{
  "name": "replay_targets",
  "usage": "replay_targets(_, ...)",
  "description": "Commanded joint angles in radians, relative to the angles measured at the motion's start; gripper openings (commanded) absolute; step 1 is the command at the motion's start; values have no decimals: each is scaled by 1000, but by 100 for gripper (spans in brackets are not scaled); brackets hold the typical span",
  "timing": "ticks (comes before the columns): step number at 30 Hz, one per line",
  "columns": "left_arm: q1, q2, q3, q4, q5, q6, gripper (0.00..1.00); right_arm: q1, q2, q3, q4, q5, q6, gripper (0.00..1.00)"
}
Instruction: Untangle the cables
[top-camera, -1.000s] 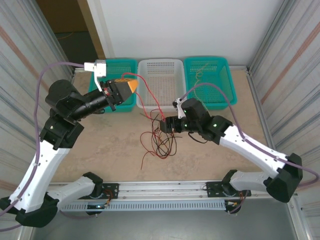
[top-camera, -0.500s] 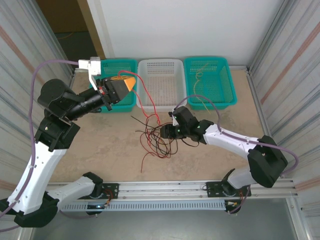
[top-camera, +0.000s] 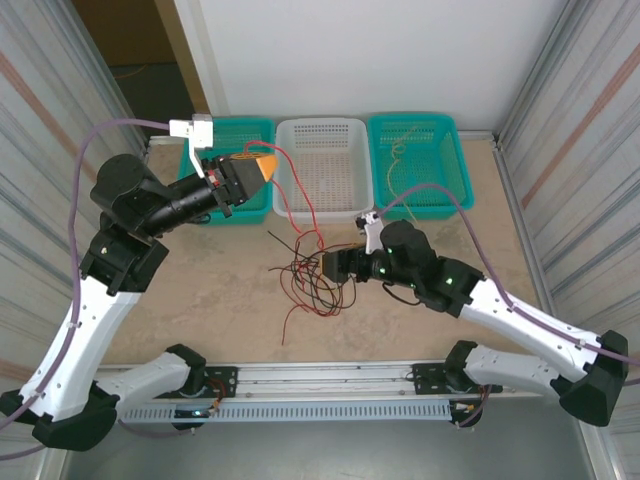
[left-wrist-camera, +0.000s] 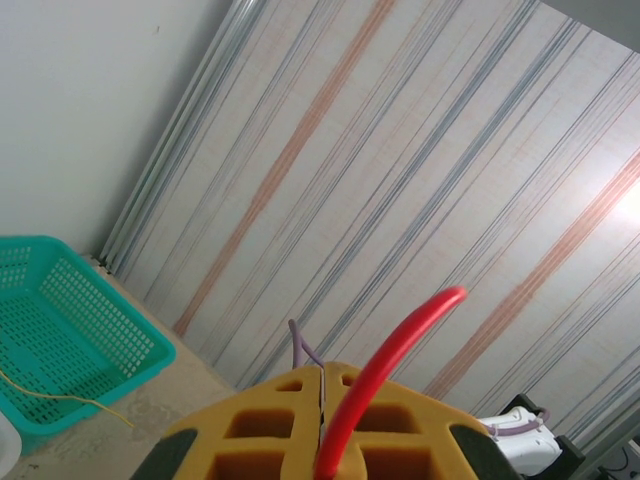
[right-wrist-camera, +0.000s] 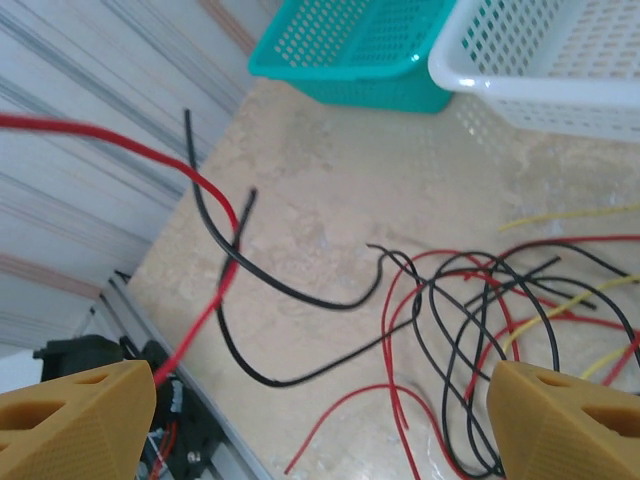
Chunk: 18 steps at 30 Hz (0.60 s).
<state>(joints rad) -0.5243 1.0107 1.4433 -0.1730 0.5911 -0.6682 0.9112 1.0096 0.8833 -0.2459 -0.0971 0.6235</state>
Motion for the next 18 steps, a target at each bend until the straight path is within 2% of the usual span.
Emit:
replay_targets(1,-3,1,6,55,7,-21,0,19,82,69,73,-37,-49,84)
replay_targets(8,-3,19,34,42,5,-18,0,29,280,111,165,-44,-45,73)
replay_targets(12,-2,38,70,18,-1,-11,0,29,356,41,237,-57,7,53)
replay_targets(15,2,56,107,-10,-13,2,0,29,403,-35,294,-68,67,35)
replay_targets(18,13,75,141,-37,-33,8,0,31,446,-96,350,-79,123,30)
